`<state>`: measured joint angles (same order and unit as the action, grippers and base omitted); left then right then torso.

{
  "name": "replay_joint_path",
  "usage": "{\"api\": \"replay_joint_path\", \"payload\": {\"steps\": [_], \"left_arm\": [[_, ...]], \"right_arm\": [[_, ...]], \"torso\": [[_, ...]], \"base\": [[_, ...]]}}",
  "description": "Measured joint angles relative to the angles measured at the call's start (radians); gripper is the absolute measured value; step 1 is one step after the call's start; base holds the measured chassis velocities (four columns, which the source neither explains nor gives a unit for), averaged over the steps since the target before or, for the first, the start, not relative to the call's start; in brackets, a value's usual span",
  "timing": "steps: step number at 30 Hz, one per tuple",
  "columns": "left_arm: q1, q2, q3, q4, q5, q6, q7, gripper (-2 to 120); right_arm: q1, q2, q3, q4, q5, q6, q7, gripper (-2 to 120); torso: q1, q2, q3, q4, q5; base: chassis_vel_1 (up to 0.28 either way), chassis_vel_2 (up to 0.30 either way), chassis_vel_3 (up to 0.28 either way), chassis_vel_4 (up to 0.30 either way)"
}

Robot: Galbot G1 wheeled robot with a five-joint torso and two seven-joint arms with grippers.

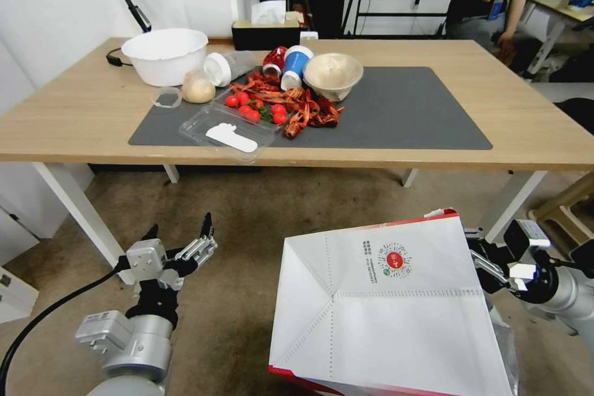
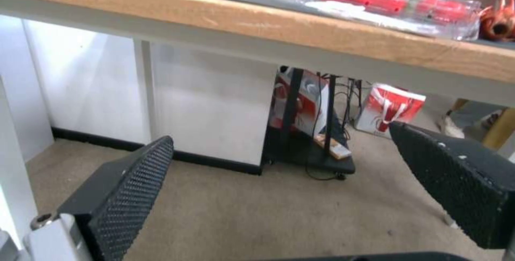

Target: Pick up the food delivery bag from the floor and place it on the table.

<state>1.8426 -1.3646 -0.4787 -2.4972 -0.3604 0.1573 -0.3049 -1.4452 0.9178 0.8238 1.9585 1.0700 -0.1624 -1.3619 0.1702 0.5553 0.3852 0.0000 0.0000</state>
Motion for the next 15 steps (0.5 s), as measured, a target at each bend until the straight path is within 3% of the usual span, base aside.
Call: {"api": "replay_joint_path", "payload": {"steps": [15], "left_arm": [[0.005,-0.003,0.003,-0.002,0.006,-0.007,0.001,100]], "right_arm": [[-0.006,-0.001,0.007,0.006,0.000,0.000,0.001,0]], "torso": [[0.025,0.065,0.039,0.0000,-0.0001]], "base": [[0.000,0.000,0.000,0.000]]}}
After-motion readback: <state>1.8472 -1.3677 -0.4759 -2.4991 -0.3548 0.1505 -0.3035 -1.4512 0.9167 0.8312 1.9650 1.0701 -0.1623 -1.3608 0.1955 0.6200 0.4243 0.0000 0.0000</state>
